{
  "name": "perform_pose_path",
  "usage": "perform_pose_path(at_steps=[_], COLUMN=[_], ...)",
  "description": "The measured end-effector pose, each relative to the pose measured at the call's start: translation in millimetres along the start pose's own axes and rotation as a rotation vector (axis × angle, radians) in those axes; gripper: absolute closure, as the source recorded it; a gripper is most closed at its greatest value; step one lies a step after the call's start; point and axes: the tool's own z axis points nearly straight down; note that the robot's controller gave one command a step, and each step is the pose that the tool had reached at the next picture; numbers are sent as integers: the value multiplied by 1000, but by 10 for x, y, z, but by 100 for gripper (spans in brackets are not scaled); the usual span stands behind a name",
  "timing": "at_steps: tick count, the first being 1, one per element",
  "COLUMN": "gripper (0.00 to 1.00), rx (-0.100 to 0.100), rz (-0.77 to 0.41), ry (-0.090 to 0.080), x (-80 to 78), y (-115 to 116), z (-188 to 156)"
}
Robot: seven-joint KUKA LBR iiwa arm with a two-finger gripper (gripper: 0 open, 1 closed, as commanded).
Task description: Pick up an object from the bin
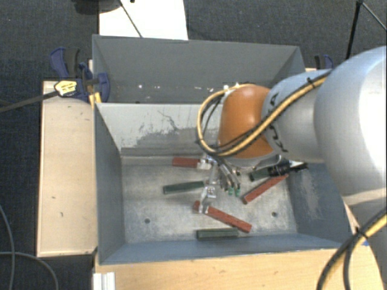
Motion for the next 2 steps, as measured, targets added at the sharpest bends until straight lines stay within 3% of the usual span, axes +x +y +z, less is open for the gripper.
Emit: perform_pose_path(at_steps=[1,2], gripper=[100,100], rx=[-12,-12], rz=[-9,-9], ry=[-29,-29], x=[317,317], y=[411,411], z=[27,27])
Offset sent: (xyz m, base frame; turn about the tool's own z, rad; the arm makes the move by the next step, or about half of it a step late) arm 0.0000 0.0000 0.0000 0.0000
